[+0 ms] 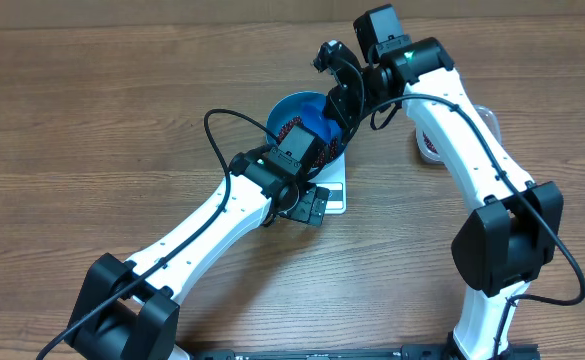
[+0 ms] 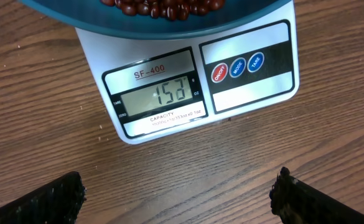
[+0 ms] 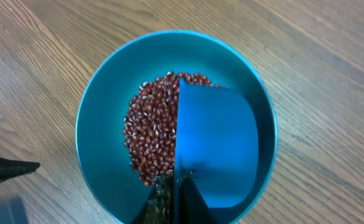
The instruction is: Scoop item into bowl and weigh 150g on scale
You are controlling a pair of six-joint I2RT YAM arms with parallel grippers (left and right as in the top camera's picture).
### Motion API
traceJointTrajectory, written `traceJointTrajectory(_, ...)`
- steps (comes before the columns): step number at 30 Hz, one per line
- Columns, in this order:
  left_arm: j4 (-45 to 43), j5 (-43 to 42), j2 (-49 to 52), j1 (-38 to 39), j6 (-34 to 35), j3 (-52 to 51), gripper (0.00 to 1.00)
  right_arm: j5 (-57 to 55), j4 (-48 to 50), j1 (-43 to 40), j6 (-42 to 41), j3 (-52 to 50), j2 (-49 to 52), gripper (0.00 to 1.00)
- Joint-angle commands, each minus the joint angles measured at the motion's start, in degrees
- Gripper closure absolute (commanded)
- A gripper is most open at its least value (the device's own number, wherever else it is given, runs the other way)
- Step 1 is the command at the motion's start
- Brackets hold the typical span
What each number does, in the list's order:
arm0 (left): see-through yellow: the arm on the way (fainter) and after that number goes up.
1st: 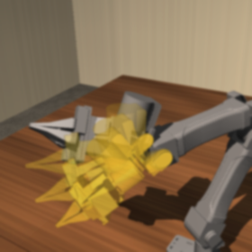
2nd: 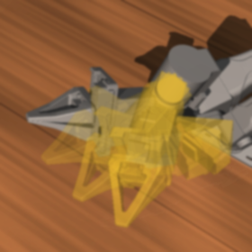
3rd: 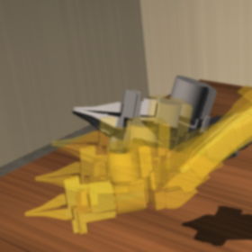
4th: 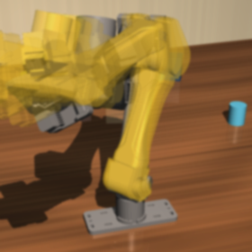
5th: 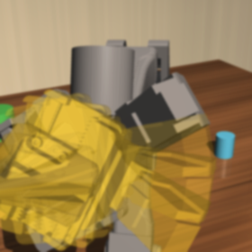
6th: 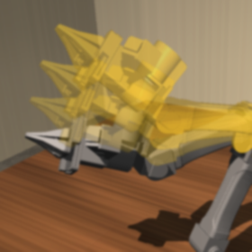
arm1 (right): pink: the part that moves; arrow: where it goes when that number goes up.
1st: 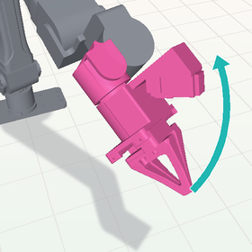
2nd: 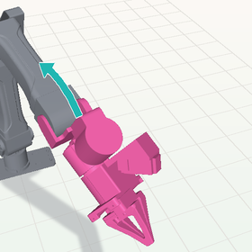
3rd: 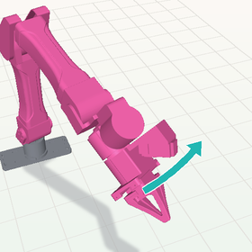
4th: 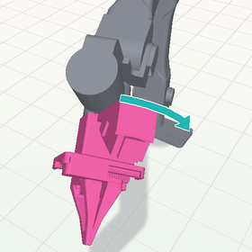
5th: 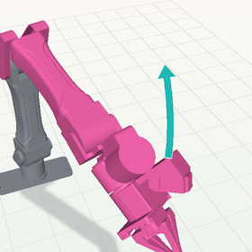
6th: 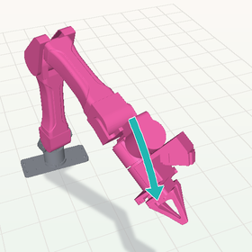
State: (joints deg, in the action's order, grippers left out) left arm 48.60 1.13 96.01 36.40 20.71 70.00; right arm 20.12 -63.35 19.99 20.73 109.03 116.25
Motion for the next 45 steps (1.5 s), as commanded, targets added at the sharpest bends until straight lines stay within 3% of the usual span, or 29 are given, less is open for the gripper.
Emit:
traceJointTrajectory(1,0.0,0.6,-1.1,0.2,0.5,-0.5,0.0,-0.1,1.4,0.3,0.6,-2.1,0.2,0.96)
traceJointTrajectory(19,0.0,0.6,-1.1,0.2,0.5,-0.5,0.0,6.6,0.4,0.3,0.2,-2.9,1.8,0.96)
traceJointTrajectory(26,0.0,0.6,-1.1,0.2,0.5,-0.5,0.0,9.6,0.8,0.2,-7.6,-2.9,1.8,0.96)
traceJointTrajectory(35,0.0,0.6,-1.1,0.2,0.5,-0.5,0.0,15.2,1.6,-0.2,-7.9,-2.4,1.7,0.96)
traceJointTrajectory(41,0.0,0.6,-1.1,0.2,0.5,-0.5,0.0,15.7,2.1,-1.9,-13.3,-1.4,1.6,0.96)
traceJointTrajectory(45,0.0,0.6,-1.1,0.2,0.5,-0.5,0.0,22.9,3.3,-3.9,-13.7,-1.2,1.5,0.96)
